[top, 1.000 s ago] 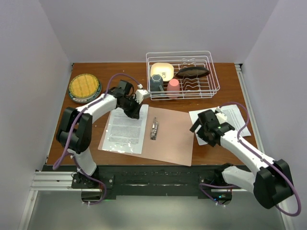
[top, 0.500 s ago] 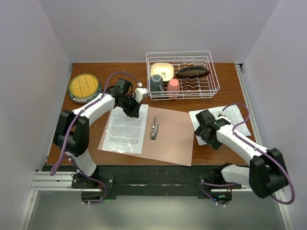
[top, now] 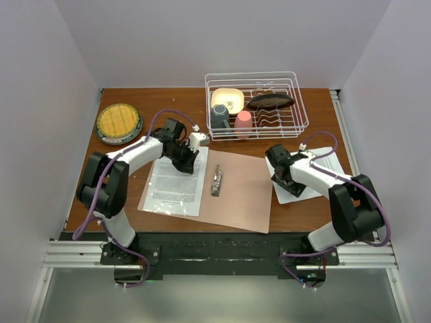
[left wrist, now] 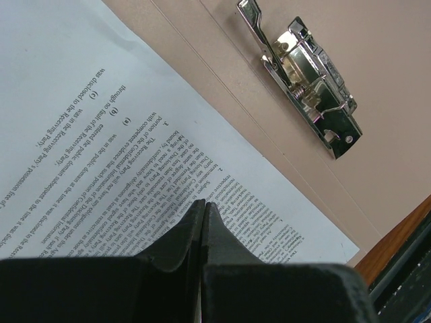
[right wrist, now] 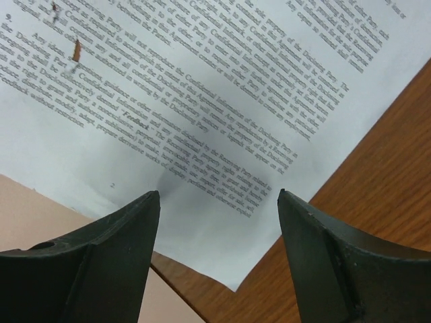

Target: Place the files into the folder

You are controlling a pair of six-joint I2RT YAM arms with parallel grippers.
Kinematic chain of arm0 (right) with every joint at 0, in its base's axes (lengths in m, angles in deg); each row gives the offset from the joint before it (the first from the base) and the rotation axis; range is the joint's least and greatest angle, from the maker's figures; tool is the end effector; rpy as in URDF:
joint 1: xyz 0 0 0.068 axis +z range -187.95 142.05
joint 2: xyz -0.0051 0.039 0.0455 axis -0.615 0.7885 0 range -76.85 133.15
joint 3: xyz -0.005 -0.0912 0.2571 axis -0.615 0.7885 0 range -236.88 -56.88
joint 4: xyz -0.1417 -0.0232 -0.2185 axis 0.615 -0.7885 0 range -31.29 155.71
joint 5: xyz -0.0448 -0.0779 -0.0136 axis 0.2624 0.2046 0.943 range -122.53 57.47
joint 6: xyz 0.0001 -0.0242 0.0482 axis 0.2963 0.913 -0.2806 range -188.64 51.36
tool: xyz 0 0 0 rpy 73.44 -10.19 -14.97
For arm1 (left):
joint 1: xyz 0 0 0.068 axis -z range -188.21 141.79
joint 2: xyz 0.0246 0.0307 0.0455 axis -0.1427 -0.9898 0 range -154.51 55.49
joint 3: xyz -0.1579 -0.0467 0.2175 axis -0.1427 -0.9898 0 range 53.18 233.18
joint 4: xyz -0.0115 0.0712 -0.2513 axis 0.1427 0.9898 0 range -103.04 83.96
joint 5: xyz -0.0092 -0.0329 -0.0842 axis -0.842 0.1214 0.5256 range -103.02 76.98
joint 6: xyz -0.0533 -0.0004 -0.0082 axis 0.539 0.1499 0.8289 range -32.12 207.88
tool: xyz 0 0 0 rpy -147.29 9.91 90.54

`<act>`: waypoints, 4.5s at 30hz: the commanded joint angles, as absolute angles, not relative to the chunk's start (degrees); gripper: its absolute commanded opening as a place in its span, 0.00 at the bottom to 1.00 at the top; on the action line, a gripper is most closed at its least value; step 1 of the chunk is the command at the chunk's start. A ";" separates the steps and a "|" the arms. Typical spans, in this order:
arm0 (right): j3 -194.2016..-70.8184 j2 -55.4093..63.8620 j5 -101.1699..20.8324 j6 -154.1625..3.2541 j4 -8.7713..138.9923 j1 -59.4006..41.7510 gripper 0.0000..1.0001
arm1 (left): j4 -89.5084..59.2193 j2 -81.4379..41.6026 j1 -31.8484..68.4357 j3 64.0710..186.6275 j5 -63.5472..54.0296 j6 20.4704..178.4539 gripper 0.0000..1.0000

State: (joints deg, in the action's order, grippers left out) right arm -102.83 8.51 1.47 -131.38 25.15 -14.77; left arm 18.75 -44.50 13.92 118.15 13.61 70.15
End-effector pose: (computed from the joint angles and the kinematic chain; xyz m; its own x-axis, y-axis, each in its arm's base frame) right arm 0.2322 0.0778 0.1656 -0.6251 0.5341 -0.5692 0.6962 0.7112 -0.0973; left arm 0.3112 -0.1436 0.1849 -0.6587 0.5617 -0.5006 0.7358 0.6200 -0.2725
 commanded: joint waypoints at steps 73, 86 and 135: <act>-111.19 22.37 -2.03 -121.11 40.39 11.96 0.46 | 14.73 -47.17 13.50 112.24 3.94 70.13 0.00; -105.22 19.21 -8.88 -119.09 44.61 21.54 0.39 | 14.56 -46.47 13.50 112.15 3.42 70.65 0.00; -111.28 9.10 -4.21 -144.49 14.46 10.48 0.87 | 24.31 -38.65 13.68 118.39 16.39 67.41 0.00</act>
State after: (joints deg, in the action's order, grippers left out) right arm -109.28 6.91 -6.07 -148.12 13.85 10.93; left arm 19.80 -44.32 13.25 114.83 6.60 70.01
